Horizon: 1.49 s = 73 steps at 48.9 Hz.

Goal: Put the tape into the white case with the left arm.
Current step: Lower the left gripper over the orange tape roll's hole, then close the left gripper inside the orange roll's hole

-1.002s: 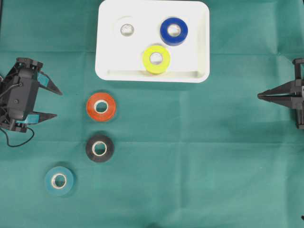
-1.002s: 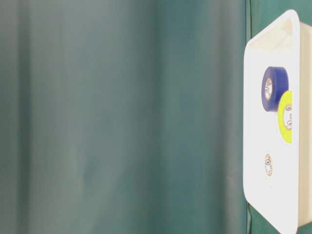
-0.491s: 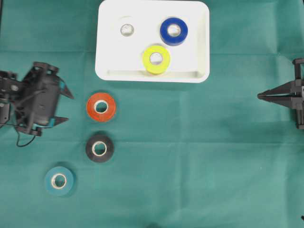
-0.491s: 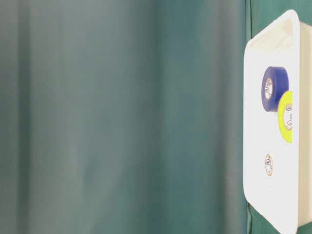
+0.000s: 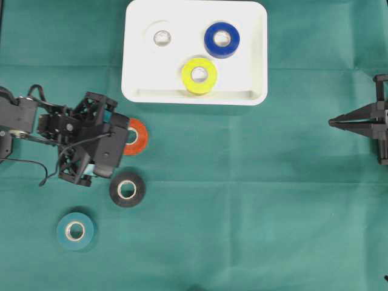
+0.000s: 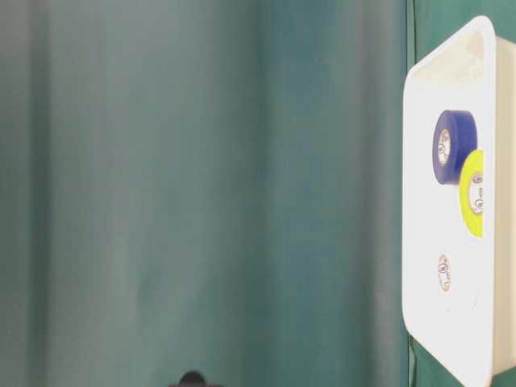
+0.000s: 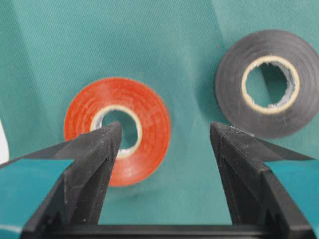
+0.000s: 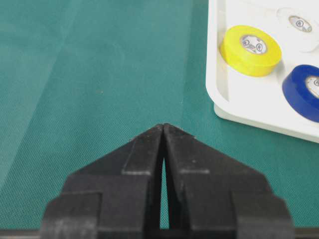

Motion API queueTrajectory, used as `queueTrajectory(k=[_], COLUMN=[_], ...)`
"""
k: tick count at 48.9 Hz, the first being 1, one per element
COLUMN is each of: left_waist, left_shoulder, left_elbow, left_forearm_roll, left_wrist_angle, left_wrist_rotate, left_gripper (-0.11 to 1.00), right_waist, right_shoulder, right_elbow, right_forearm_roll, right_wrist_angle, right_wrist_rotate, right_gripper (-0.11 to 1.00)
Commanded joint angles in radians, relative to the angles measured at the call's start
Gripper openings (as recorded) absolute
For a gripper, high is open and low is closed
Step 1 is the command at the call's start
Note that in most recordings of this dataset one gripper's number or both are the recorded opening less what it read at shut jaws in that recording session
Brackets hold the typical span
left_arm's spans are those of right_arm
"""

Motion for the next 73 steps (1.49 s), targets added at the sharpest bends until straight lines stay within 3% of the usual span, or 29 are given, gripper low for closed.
queueTrajectory(k=[1,24,51,67,73], left_waist=[-0.005,-0.005,0.011,0.011,0.011], left_shoulder=[0.017,0.046,0.206,0.209,0.207], left_elbow=[-0.034,-0.034,-0.038,-0.034,-0.034], left_forearm_roll=[-0.003,-0.002,0.000,0.000,0.000], left_wrist_angle=[-0.002,0.000,-0.049,-0.054,-0.051], left_wrist_rotate=[-0.002,-0.002,-0.002,-0.002,-0.002], left_gripper=[0.70,0.70,0.70,0.70,0.65], right_waist=[-0.002,0.000,0.000,-0.002,-0.002], right_shoulder=[0.009,0.009,0.009,0.009,0.009], right_elbow=[-0.011,-0.011,-0.011,-0.012,-0.011], right_forearm_roll=[-0.002,-0.002,-0.002,-0.002,-0.002], right_wrist_angle=[-0.011,-0.009,-0.009,-0.011,-0.009], right_wrist_rotate=[0.002,0.002,0.000,0.002,0.002], right_gripper=[-0.10,-0.10,-0.10,-0.10,-0.10])
